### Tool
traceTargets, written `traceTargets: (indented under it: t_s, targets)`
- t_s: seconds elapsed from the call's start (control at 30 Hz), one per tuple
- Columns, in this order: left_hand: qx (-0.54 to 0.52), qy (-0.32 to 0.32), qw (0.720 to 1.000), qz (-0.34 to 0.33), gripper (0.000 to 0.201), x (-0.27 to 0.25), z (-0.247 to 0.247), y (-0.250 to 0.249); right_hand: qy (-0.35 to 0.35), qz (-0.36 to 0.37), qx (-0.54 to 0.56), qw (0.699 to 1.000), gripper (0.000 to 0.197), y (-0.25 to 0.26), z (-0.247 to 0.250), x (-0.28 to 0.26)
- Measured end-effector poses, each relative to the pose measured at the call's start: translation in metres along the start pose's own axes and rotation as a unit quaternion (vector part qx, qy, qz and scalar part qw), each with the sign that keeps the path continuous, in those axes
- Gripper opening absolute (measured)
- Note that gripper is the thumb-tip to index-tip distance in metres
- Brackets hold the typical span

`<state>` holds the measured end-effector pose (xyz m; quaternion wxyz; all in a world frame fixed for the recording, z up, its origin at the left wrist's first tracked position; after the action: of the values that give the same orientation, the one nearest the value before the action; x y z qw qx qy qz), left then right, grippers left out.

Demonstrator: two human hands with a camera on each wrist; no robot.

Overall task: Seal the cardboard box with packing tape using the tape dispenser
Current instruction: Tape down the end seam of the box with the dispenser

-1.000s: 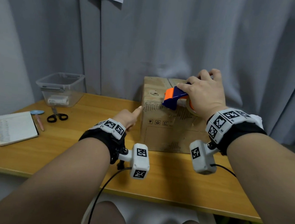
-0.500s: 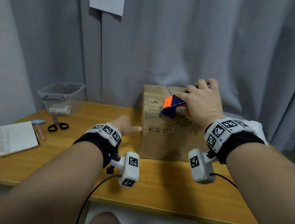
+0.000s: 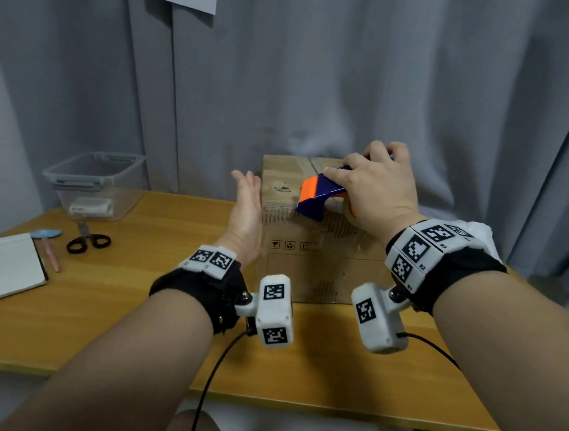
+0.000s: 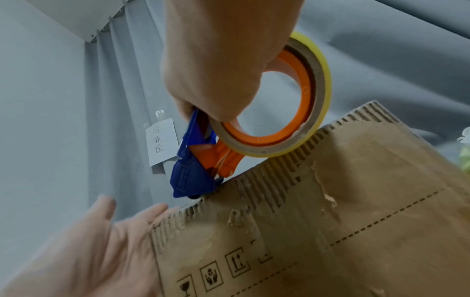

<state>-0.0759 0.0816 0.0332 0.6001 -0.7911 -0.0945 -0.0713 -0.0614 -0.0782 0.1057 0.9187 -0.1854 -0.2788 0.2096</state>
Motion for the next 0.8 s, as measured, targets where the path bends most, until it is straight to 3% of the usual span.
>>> traceTargets:
  t_s: [0.17, 0.27, 0.37, 0.47, 0.57, 0.8]
  targets:
    - [-0.021, 0.006, 0.999, 0.032, 0.072, 0.008, 0.02, 0.039, 0.003, -0.004, 0.006, 1.0, 0.052, -0.002, -0.001, 0.003]
    - [0.08, 0.034, 0.995, 0.056, 0.069, 0.008, 0.026, 0.042, 0.002, -0.007, 0.011, 1.0, 0.053, -0.004, 0.0, 0.002]
    - [0.229, 0.042, 0.972, -0.018, 0.051, 0.004, 0.03, 0.012, 0.0, -0.013, 0.023, 1.0, 0.054, -0.006, 0.0, 0.0]
    - [0.293, 0.106, 0.947, -0.08, 0.038, 0.0, 0.035, -0.009, 0.008, -0.013, 0.026, 1.0, 0.056, -0.006, 0.0, 0.0]
    - [0.348, 0.138, 0.924, -0.08, 0.036, -0.001, 0.041, -0.008, 0.029, -0.001, 0.028, 0.999, 0.058, -0.008, 0.002, 0.002]
    - [0.37, 0.147, 0.914, -0.073, 0.05, 0.005, 0.044, -0.005, 0.088, 0.012, 0.083, 0.993, 0.066, -0.016, 0.017, -0.005]
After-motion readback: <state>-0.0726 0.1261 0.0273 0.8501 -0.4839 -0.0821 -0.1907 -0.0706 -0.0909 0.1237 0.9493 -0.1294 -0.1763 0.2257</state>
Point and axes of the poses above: each hand's wrist, its own x-axis towards the middle knuckle, its own z-axis out of the back of the hand, y = z × x, the point moved 3 cm from there along x, towards the middle knuckle, and after that the axes turned 7 degrees about y, right-handed, at the moved point
